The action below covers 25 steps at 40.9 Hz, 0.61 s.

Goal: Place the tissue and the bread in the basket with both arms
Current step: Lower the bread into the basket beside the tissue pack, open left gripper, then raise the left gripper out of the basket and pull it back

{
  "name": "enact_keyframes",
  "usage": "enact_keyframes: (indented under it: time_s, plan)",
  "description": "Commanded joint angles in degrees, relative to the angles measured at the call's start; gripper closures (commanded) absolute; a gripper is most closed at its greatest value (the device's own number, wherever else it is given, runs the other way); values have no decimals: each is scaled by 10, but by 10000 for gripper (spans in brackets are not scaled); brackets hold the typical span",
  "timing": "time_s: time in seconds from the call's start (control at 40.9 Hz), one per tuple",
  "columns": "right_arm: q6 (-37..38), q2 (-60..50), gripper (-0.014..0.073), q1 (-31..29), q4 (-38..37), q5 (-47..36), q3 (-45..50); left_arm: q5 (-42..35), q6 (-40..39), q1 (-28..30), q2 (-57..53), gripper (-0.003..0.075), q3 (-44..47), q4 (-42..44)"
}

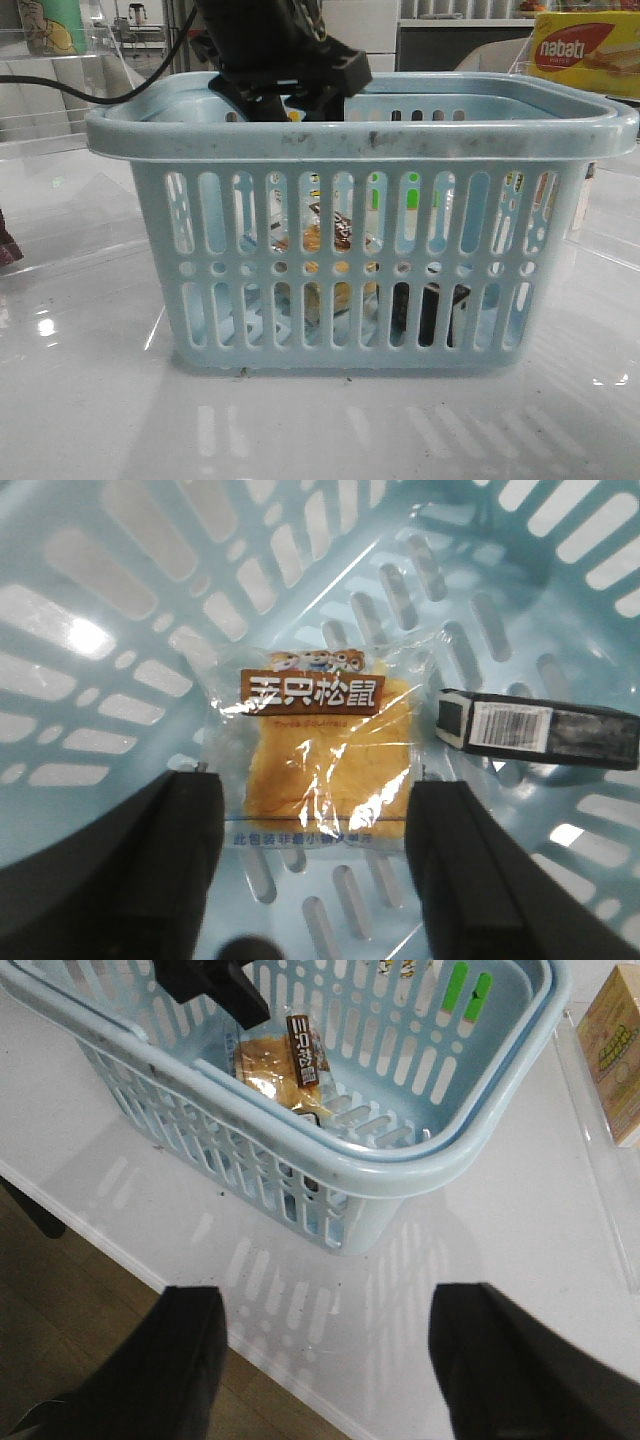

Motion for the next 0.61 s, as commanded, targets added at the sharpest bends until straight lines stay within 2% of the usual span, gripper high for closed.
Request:
enact_keyframes:
  time_s: [0.0, 0.318, 0.587]
  plan:
    - [1, 0, 53, -1, -7, -41, -14, -7, -4, -3, -72, 267, -37, -6]
    - [1, 0, 53, -1, -7, -41, -14, 29, -47, -3, -218, 267, -24, -8]
    - [1, 0, 53, -1, -7, -41, -14, -22, -60, -4, -376, 267, 110, -6]
